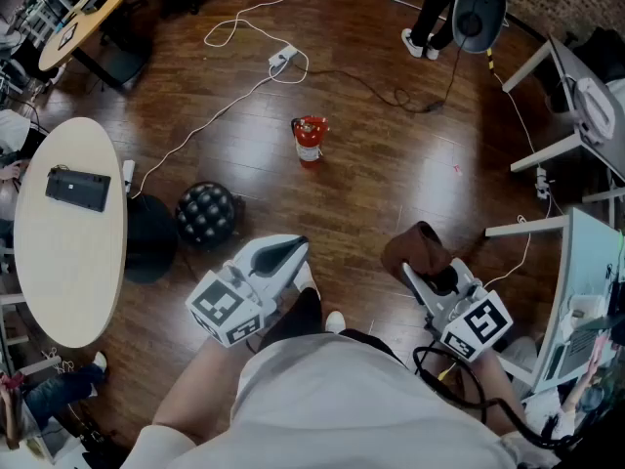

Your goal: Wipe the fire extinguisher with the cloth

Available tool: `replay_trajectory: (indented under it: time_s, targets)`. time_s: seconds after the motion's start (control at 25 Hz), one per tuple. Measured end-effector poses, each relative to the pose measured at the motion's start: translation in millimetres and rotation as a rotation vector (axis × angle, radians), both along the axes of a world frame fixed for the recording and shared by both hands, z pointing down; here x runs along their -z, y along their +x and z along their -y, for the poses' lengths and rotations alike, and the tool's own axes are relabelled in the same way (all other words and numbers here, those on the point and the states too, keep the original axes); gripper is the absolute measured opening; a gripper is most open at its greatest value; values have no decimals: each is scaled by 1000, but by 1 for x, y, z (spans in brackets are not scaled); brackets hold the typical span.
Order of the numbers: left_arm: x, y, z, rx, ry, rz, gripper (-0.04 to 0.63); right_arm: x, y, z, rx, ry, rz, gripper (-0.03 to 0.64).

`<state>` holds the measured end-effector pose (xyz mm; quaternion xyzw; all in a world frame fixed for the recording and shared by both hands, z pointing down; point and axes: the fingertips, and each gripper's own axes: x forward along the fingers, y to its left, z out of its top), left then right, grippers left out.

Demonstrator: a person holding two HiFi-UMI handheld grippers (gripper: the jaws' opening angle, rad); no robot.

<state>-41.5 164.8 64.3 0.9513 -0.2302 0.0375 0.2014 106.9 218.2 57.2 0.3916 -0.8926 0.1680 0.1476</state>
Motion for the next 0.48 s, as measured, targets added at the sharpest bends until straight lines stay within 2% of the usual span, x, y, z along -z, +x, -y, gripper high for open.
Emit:
replay_trajectory:
  time_s: [0.24, 0.48]
  targets:
    - [-18, -8, 73, -38, 31, 30, 0, -7, -20, 79, -12, -1, -10, 57]
    - [-34, -1, 130, 8, 6, 22, 0, -21, -23, 149, 53, -22, -23, 57]
